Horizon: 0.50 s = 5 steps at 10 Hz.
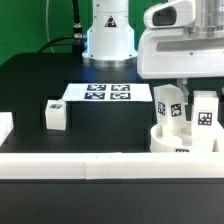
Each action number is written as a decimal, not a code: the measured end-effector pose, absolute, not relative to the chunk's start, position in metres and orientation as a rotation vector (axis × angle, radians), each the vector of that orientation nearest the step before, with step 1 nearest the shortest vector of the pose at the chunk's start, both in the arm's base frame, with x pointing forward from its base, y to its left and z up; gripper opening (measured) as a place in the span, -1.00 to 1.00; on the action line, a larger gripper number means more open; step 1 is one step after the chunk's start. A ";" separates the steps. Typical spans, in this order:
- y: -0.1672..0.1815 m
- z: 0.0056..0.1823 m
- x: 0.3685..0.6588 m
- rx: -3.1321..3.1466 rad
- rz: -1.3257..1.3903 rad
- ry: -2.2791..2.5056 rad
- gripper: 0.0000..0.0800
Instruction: Assemble stool
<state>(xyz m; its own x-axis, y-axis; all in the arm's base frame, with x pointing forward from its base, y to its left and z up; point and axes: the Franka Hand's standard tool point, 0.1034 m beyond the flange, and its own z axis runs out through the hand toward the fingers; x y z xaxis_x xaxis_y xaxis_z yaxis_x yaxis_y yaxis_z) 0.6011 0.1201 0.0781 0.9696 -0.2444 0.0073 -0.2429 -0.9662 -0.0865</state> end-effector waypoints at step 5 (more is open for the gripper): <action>0.122 0.078 0.602 -2.905 -0.008 0.882 -0.16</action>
Offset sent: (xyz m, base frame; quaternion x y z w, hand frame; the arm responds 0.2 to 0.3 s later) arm 0.0000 0.0000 0.0000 0.0000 0.0000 0.1296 0.9916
